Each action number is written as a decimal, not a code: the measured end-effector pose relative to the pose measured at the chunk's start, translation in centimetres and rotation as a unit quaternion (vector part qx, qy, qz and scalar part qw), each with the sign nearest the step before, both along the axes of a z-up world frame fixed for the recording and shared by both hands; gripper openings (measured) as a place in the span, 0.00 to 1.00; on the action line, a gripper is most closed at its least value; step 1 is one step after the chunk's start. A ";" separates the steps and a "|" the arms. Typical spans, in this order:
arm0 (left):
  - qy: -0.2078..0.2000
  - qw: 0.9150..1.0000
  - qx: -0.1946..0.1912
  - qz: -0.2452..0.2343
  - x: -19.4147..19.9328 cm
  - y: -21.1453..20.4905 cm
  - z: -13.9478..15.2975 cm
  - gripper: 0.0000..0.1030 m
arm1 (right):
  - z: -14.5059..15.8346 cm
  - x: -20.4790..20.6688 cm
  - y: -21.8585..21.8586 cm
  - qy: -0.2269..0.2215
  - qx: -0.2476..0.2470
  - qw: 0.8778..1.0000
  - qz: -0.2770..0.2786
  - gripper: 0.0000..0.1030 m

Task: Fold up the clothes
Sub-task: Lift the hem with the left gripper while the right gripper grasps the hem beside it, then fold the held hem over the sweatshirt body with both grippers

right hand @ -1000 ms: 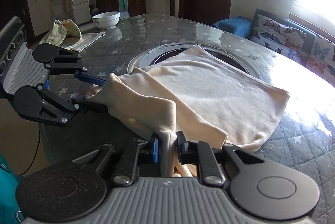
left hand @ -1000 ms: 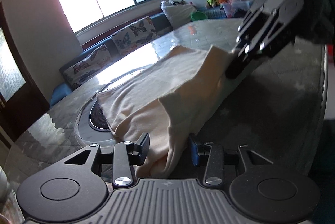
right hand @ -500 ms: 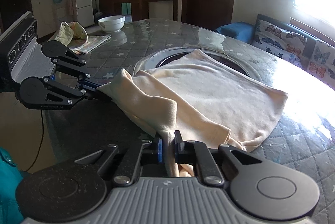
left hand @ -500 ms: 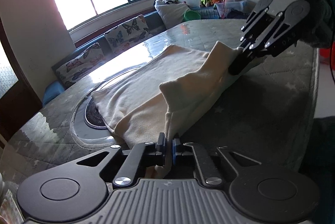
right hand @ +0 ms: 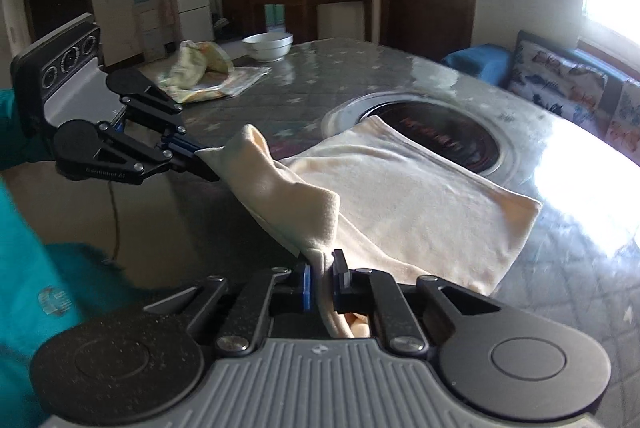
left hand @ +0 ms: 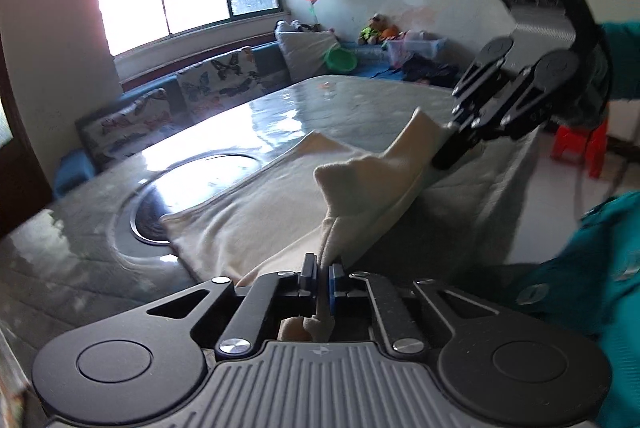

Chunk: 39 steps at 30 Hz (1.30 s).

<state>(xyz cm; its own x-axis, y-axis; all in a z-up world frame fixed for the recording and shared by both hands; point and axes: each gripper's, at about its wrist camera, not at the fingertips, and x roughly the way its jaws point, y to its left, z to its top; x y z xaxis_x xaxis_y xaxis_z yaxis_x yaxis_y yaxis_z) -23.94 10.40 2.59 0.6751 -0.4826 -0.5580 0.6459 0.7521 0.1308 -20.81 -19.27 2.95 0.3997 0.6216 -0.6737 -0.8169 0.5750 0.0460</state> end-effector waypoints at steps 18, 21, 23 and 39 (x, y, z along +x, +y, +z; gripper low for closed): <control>-0.022 0.999 0.010 0.040 10.7 -0.9 0.1 0.06 | 2.2 7.0 0.9 -0.028 -0.007 0.999 -0.039 0.07; -0.007 0.999 0.018 0.051 14.0 -1.0 -0.9 0.06 | 1.3 10.6 1.7 -0.024 -0.018 0.998 -0.049 0.07; 0.005 0.998 0.021 0.062 16.2 -1.0 -1.8 0.06 | 0.6 12.1 2.3 -0.023 -0.025 0.998 -0.054 0.07; 0.038 0.987 0.022 0.152 22.2 -0.4 -5.8 0.25 | -6.7 18.5 1.3 0.013 0.004 0.985 -0.170 0.33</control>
<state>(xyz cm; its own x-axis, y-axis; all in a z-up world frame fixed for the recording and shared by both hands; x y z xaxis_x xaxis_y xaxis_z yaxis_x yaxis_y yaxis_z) -1.70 10.02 -3.25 0.7405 -0.2383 -0.6284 0.3999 0.9077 0.1269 -2.35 -17.95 -3.76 0.5686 0.4607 -0.6816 -0.5755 0.8148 0.0707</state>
